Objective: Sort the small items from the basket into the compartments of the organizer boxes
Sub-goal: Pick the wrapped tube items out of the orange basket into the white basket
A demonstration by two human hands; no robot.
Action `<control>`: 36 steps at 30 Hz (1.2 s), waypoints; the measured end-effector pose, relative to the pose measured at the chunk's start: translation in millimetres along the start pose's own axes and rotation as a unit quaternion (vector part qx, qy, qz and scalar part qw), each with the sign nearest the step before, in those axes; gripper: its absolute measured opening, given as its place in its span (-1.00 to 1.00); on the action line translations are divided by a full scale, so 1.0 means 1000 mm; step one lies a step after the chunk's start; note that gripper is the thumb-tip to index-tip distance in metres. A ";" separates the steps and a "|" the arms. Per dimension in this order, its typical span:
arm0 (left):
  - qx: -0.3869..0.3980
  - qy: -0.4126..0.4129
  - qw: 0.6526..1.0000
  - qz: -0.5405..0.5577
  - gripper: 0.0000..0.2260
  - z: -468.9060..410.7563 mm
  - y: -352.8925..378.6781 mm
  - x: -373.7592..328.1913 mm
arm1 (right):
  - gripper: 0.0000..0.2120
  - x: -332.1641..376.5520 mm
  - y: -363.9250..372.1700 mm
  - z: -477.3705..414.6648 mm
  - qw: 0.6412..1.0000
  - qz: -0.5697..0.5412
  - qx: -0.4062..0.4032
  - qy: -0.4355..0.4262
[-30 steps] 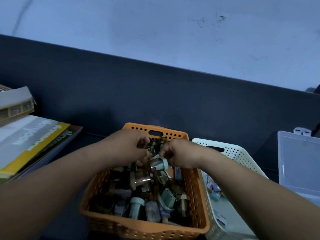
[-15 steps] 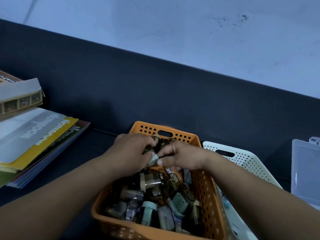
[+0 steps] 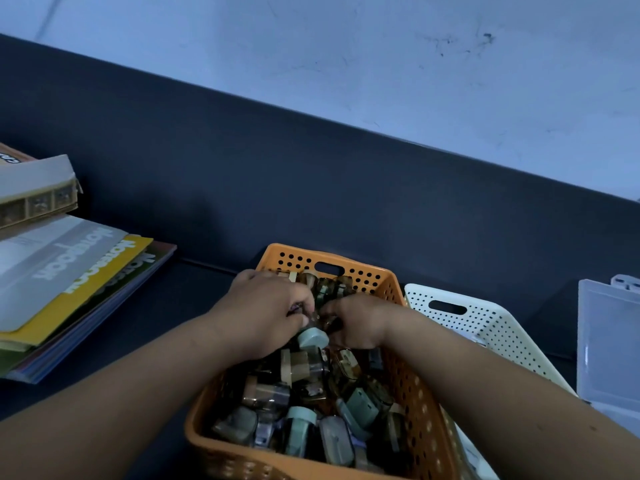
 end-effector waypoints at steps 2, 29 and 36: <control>0.007 0.004 1.000 -0.010 -0.90 0.001 0.001 -0.001 | -0.46 0.002 -0.001 -0.001 1.000 0.015 0.002 -0.006; 0.086 0.001 0.995 0.048 -0.80 -0.024 -0.003 -0.058 | -0.74 -0.092 -0.047 0.114 0.866 -0.421 -0.268 -0.024; 0.227 0.027 0.974 0.003 -0.77 -0.050 0.043 -0.095 | -0.57 -0.125 -0.011 0.131 0.894 -0.345 -0.274 0.083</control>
Point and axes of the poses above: each hand's wrist, its own z-axis away from the middle knuckle, its own y-axis out of the palm, x = y × z, the point moved 4 cm from there along -z, towards the middle knuckle, and after that the axes turned 2 degrees about x, right-handed, at the moved point
